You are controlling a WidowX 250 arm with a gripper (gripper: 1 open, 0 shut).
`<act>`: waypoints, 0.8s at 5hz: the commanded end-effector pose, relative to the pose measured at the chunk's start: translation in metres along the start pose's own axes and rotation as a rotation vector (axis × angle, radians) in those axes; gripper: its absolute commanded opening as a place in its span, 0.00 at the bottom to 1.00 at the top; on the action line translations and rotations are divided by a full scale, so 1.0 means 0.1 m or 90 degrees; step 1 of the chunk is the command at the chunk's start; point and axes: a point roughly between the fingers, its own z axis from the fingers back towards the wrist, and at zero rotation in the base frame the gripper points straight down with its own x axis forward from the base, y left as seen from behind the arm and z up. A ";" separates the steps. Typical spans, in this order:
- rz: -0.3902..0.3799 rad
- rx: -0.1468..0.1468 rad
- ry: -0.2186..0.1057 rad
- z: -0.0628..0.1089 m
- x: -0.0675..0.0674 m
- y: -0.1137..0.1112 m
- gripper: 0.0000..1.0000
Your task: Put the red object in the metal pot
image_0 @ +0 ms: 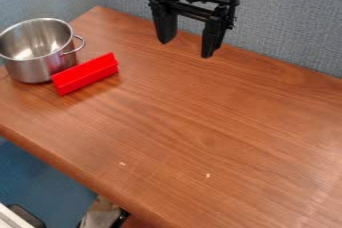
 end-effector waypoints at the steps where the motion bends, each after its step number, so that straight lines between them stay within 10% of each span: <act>1: -0.031 -0.017 0.022 -0.06 -0.04 0.08 1.00; 2: -0.087 -0.027 0.041 -0.12 -0.06 0.28 1.00; 4: -0.178 0.033 0.014 -0.43 0.24 0.77 1.00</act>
